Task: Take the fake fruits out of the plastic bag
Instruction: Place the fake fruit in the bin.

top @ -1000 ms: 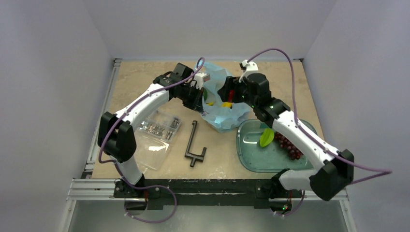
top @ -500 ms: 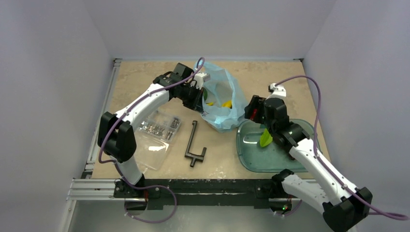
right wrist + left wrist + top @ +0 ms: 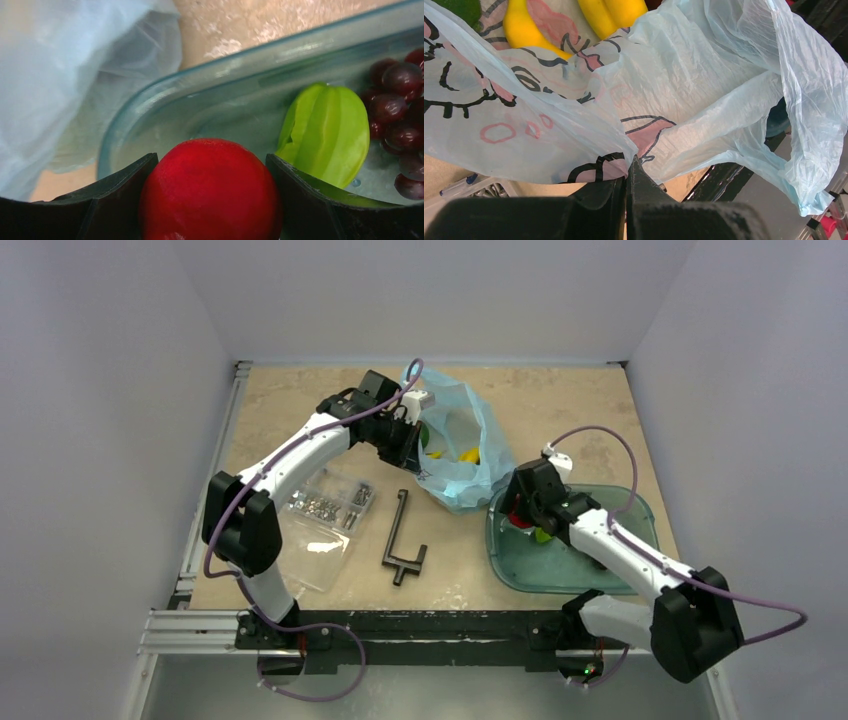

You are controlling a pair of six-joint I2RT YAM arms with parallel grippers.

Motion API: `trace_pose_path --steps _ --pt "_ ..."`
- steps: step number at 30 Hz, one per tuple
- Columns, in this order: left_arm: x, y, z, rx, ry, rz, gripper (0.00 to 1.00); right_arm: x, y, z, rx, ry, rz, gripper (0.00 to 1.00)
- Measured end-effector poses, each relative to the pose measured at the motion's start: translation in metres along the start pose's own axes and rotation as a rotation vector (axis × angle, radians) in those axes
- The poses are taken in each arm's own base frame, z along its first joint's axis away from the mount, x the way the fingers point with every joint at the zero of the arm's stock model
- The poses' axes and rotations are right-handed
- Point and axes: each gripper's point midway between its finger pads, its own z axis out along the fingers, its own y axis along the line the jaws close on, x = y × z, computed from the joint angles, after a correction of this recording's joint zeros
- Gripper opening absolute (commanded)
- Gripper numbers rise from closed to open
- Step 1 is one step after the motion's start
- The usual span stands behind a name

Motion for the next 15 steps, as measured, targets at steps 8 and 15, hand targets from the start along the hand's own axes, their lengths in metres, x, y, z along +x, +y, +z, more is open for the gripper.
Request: trace_pose_path --steps 8,15 --pt "0.000 -0.001 0.000 0.004 0.000 0.000 0.00 0.031 -0.020 0.022 0.080 0.077 0.016 0.33" --pt "0.000 -0.001 0.000 0.005 0.000 -0.001 0.00 0.028 -0.018 0.024 0.070 0.064 0.021 0.68"
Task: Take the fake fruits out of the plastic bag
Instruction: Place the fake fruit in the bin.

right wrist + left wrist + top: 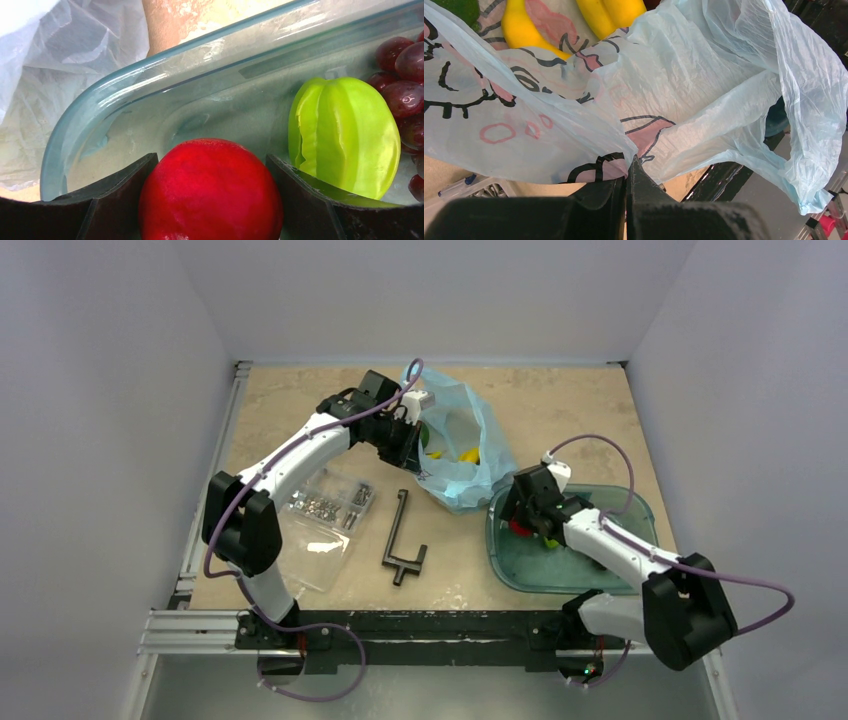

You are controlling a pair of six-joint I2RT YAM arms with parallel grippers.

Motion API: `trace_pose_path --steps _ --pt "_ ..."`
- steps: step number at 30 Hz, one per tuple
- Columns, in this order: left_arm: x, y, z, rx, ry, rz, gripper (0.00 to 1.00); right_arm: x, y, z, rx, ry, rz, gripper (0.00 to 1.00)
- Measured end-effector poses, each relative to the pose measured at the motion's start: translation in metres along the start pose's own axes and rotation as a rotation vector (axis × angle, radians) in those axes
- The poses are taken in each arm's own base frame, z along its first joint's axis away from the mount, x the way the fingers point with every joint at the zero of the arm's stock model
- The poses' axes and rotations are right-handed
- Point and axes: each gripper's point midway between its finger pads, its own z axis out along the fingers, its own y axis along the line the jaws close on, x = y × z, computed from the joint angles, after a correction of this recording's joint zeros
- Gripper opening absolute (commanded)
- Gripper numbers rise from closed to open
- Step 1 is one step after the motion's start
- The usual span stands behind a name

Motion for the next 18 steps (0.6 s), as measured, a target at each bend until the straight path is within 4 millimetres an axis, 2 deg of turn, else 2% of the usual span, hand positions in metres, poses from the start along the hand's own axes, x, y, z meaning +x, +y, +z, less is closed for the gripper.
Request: trace_pose_path --steps 4,9,15,18 --pt "0.000 0.000 0.000 0.000 0.000 -0.002 0.00 -0.004 0.002 -0.003 -0.017 -0.019 0.003 0.86" --pt "0.000 -0.001 0.000 0.003 0.000 -0.003 0.00 -0.007 0.002 -0.007 -0.037 -0.040 0.007 0.98" --pt "0.000 -0.001 0.000 0.003 0.000 -0.002 0.00 -0.009 0.002 -0.012 -0.048 -0.048 0.000 0.99" --pt "0.000 -0.001 0.000 0.003 0.000 -0.003 0.00 -0.014 0.004 -0.020 -0.061 -0.052 -0.013 0.99"
